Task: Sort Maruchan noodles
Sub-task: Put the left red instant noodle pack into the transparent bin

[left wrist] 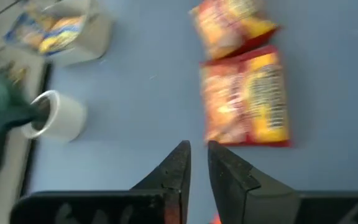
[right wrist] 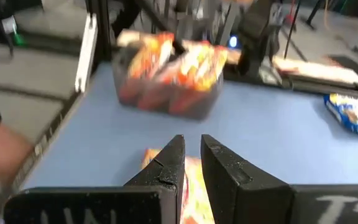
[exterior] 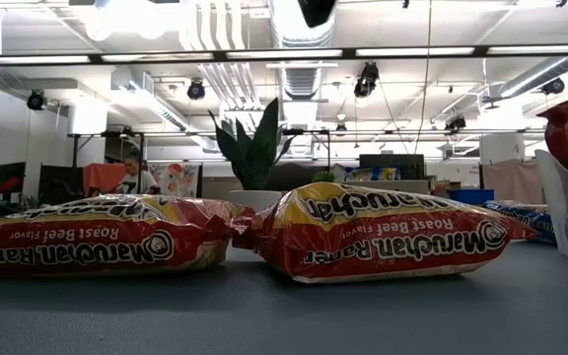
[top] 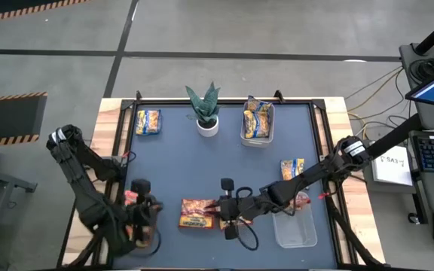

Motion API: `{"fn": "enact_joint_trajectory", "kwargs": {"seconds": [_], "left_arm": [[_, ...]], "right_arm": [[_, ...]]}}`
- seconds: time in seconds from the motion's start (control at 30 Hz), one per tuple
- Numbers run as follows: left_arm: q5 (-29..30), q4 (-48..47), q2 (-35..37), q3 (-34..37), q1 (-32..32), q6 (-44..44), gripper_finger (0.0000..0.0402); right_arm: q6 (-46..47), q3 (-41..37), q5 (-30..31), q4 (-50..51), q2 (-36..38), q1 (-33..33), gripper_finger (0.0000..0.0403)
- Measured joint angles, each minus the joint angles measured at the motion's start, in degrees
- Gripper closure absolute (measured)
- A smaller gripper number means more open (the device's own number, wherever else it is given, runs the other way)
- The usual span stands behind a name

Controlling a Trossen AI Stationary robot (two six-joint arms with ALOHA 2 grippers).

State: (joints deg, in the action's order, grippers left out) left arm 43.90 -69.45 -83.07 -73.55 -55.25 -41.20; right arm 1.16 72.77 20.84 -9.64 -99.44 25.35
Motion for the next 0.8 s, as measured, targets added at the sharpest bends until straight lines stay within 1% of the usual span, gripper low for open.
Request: {"fn": "enact_joint_trajectory", "kwargs": {"seconds": [0.07, 0.13, 0.2, 0.33, 0.43, 0.5, 0.6, 0.7, 0.8], "left_arm": [[0.2, -0.4, 1.2, 0.5, 1.7, 0.4, 0.0374], [0.3, 1.2, 1.5, 0.8, 3.4, 1.8, 0.0386], [0.1, 3.0, 1.5, 0.9, 4.6, 3.1, 0.0397], [0.2, 4.8, 1.5, 1.9, 5.8, 3.5, 0.0398], [0.1, 9.5, 1.5, 3.7, 5.8, 5.5, 0.04], [0.0, 14.3, 1.5, 5.1, 5.7, 7.7, 0.0401], [-1.8, 22.0, 1.5, 7.0, 5.7, 12.5, 0.0401], [-2.8, 28.9, 1.1, 8.9, 5.8, 16.8, 0.0401], [-2.8, 32.9, 0.1, 9.7, 6.0, 18.8, 0.0401]], "right_arm": [[-0.2, 0.2, -0.3, 4.6, 0.9, -0.5, 0.036], [0.2, 1.0, -0.8, 9.8, 2.1, -1.7, 0.036], [1.2, 1.7, -2.5, 12.7, 3.8, -3.3, 0.036], [2.4, 2.0, -8.7, 11.6, 5.1, -5.8, 0.036], [5.1, 1.9, -12.1, 11.1, 5.0, -6.5, 0.036], [8.7, 1.9, -12.4, 11.2, 5.0, -6.5, 0.036], [15.7, 1.9, -13.1, 11.8, 5.0, -6.2, 0.036], [23.1, 1.9, -17.2, 12.0, 5.0, -5.0, 0.036], [31.8, 1.9, -19.8, 13.2, 5.0, -3.7, 0.036]]}}
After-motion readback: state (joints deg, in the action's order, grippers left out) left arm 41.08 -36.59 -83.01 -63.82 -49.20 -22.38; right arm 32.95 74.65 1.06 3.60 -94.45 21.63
